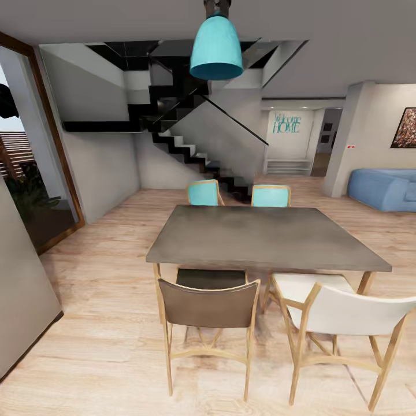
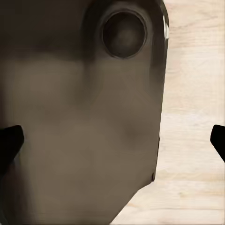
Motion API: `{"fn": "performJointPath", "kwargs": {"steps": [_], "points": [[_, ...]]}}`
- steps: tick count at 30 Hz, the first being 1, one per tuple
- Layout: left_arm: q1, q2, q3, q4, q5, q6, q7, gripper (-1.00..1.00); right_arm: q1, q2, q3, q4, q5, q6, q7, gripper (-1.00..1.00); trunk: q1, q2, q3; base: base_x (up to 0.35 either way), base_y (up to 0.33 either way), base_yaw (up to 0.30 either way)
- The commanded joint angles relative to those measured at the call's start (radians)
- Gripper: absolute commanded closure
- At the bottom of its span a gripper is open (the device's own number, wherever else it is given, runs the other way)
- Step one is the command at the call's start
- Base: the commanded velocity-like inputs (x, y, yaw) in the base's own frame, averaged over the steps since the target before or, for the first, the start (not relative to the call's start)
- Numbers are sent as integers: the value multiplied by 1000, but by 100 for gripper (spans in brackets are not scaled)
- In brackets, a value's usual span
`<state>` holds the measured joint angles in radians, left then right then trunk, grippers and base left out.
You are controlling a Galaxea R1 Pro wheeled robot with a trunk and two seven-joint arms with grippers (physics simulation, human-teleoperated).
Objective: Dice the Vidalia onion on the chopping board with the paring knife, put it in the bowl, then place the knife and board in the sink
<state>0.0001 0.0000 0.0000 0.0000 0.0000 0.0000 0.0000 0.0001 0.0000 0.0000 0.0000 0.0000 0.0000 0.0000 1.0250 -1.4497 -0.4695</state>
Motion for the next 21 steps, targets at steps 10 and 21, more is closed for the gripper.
{"fn": "performJointPath", "kwargs": {"steps": [10, 21], "points": [[1, 7, 3, 2, -2, -2, 0, -100, -21, 38, 4, -23, 1, -15, 0, -100, 0, 0, 0, 0, 0, 0], [1, 8, 3, 2, -2, -2, 0, -100, -22, 42, 2, -23, -2, -16, 0, -100, 0, 0, 0, 0, 0, 0]]}}
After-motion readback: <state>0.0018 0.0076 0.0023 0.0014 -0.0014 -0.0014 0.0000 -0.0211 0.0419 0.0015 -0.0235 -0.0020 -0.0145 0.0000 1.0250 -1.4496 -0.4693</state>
